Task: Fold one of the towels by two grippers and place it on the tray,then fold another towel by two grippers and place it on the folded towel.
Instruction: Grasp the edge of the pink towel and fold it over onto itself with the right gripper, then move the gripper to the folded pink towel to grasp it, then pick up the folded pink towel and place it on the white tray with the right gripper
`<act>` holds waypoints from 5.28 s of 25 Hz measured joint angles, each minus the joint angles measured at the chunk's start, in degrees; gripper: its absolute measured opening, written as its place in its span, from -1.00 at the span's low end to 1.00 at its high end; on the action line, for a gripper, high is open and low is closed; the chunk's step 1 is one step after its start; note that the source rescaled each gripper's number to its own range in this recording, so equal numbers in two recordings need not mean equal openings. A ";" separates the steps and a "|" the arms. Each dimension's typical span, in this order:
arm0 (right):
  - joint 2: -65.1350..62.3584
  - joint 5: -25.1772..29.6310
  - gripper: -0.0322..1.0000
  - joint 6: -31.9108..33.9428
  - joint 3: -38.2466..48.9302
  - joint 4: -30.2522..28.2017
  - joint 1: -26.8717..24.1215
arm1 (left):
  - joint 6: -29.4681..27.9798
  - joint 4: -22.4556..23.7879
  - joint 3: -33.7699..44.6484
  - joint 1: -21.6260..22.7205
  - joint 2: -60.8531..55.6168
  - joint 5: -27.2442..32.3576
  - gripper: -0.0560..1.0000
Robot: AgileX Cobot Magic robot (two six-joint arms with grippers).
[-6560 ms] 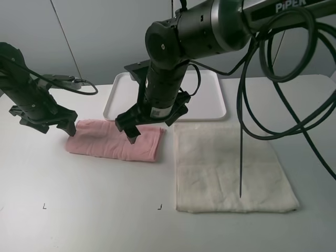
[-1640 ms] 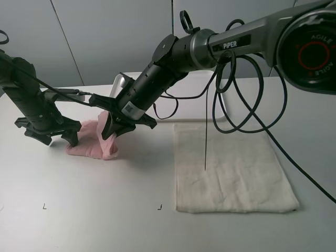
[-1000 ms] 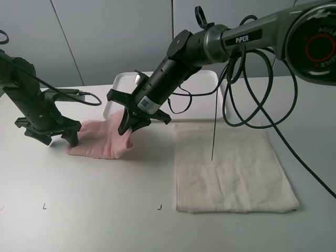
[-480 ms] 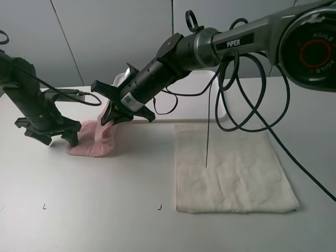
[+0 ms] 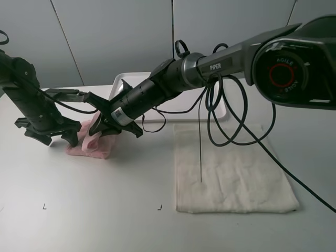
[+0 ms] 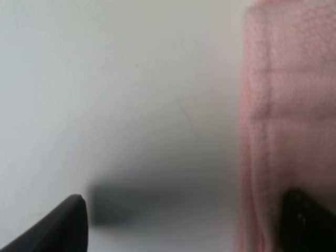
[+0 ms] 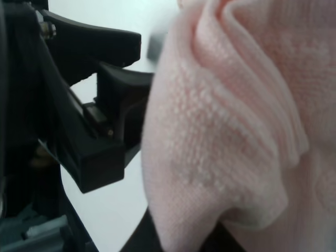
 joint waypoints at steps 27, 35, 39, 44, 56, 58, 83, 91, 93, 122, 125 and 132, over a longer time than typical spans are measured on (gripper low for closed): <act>0.84 -4.39 -0.83 -5.71 0.00 5.08 0.67 | 1.50 0.02 -11.08 0.00 -2.40 9.12 0.90; 0.84 -7.42 -0.41 -6.99 0.00 8.00 1.86 | 3.18 0.02 -16.03 0.00 -2.40 12.83 0.90; 0.84 -10.18 0.00 -11.00 0.00 14.19 4.72 | 4.25 0.31 -16.58 0.00 -2.40 14.09 0.90; 0.84 -10.77 0.46 -14.49 0.00 16.54 5.74 | 4.94 0.66 -16.58 0.00 -2.40 14.63 0.90; -2.01 -7.02 0.51 -9.99 0.00 3.89 -0.96 | 5.75 0.81 -16.58 0.00 -2.40 14.63 0.90; -2.01 -6.63 0.51 -4.78 0.00 -1.61 -1.61 | 5.75 0.81 -16.58 0.00 -2.40 14.73 0.90; 1.89 -13.47 0.36 -1.38 0.00 -3.33 2.67 | 5.96 0.69 -16.58 0.00 -2.40 15.15 0.90; 1.89 -15.51 -0.84 -3.12 0.00 -4.12 2.67 | 6.07 0.59 -16.58 0.00 -2.42 15.29 0.90; 1.89 -15.52 -0.84 -4.70 0.00 -4.12 2.67 | 6.07 0.59 -16.58 0.00 -2.42 15.29 0.90; -4.26 -20.73 -0.84 -4.44 0.00 -16.74 -16.36 | 6.07 0.59 -16.58 0.00 -2.42 15.57 0.90; -3.65 -21.16 -0.83 1.07 0.00 -22.56 -16.49 | 6.07 0.59 -16.58 0.00 -2.42 15.64 0.90; -3.13 -22.22 0.80 8.92 0.00 -30.01 -16.59 | 6.07 0.59 -16.58 0.00 -2.42 16.18 0.90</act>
